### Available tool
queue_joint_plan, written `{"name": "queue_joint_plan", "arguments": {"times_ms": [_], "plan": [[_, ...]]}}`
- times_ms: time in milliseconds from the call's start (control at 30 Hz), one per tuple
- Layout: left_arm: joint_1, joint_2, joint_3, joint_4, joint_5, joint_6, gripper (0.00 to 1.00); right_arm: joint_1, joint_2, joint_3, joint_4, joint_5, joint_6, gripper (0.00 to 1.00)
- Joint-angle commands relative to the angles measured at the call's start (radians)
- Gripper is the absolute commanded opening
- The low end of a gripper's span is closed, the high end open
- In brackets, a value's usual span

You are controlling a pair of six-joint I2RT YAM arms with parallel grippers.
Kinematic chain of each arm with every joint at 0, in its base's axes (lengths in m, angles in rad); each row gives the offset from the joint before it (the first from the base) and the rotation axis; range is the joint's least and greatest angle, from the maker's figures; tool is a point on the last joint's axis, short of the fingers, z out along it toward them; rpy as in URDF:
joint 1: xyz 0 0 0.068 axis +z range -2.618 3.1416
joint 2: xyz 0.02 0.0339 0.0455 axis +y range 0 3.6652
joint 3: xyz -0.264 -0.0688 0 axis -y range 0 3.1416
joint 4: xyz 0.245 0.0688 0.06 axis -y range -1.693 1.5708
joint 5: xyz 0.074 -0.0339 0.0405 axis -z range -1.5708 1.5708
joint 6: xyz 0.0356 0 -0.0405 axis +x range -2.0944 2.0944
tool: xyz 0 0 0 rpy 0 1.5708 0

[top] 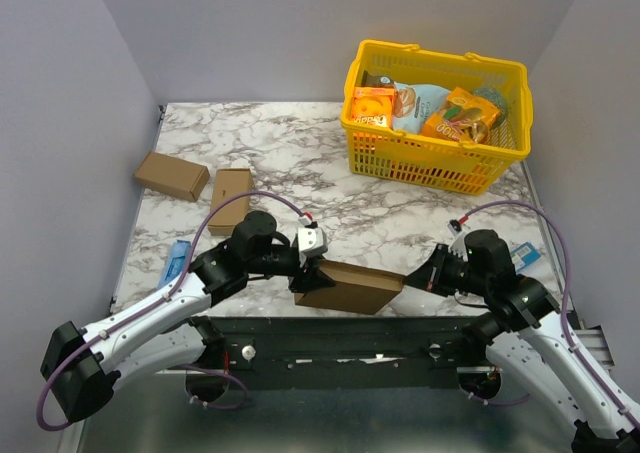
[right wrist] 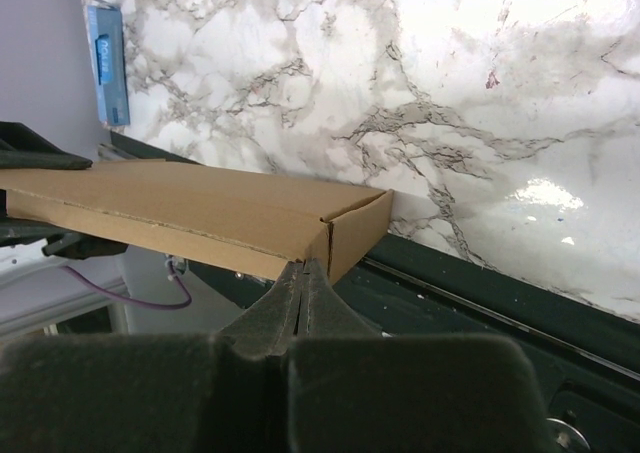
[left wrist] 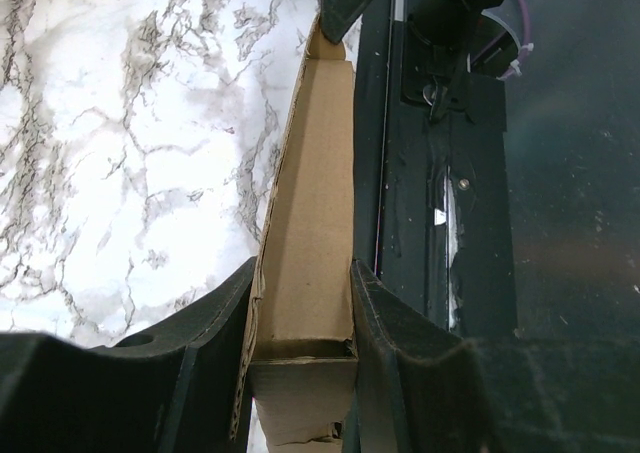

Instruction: Fold the paper box

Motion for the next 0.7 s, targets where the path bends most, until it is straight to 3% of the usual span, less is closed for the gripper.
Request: {"name": "queue_joint_plan", "arguments": {"times_ms": [0,667], "plan": [[0.009,-0.007,-0.015,0.030,-0.188,0.021,0.07,0.003,-0.014,-0.053,-0.099,0.026,0.015,0.01],[0.009,-0.005,-0.015,0.027,-0.254,0.018,0.06,0.003,-0.067,-0.130,-0.256,0.076,-0.033,0.01]]}}
